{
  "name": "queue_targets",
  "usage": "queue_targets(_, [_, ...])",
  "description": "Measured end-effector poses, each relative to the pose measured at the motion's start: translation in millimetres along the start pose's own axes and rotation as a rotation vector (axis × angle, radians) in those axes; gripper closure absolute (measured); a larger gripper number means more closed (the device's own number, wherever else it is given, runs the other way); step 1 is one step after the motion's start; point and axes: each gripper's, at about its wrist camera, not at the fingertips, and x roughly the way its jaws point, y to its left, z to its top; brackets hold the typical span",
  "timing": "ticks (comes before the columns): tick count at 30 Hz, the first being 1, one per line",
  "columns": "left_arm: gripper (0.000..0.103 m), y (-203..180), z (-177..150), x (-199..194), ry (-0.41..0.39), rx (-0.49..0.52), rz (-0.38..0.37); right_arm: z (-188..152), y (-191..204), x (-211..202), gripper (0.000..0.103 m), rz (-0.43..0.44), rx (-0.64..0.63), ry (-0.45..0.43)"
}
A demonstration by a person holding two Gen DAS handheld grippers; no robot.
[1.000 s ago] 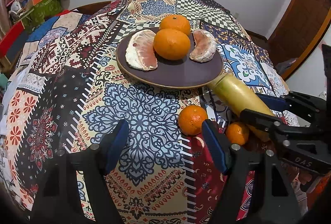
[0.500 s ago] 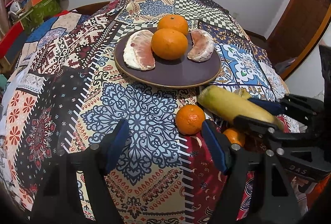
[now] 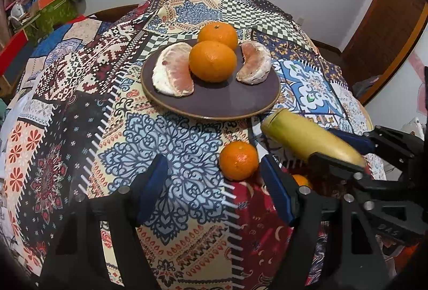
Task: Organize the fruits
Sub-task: 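Grasp a yellow corn cob piece with the right gripper and lift it, then grasp a small tangerine with the left gripper while the right gripper carries the corn toward the plate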
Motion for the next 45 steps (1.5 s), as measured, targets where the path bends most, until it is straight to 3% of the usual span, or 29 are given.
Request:
queue_targets(7, [0.045, -11, 5, 12, 0.019, 0.018, -0.024, 3, -16, -26, 0.068, -0.034, 0.025, -0.070])
queue_targets(11, [0.053, -14, 5, 25, 0.053, 0.016, -0.027, -3, -22, -26, 0.068, -0.038, 0.049, -0.068])
queue_targets(15, [0.055, -14, 4, 33, 0.069, 0.001, -0.044, -8, -28, -24, 0.068, -0.015, 0.074, -0.059])
queue_targets(18, [0.065, -13, 6, 36, 0.077, -0.007, -0.065, -8, -30, -24, 0.068, -0.012, 0.083, -0.062])
queue_targets(28, [0.066, -15, 7, 29, 0.045, 0.015, -0.035, -1, -27, -25, 0.068, -0.013, 0.072, -0.086])
queue_targets(45, [0.066, 14, 38, -10, -0.090, -0.012, 0.013, 39, -24, -14, 0.068, -0.016, 0.056, -0.143])
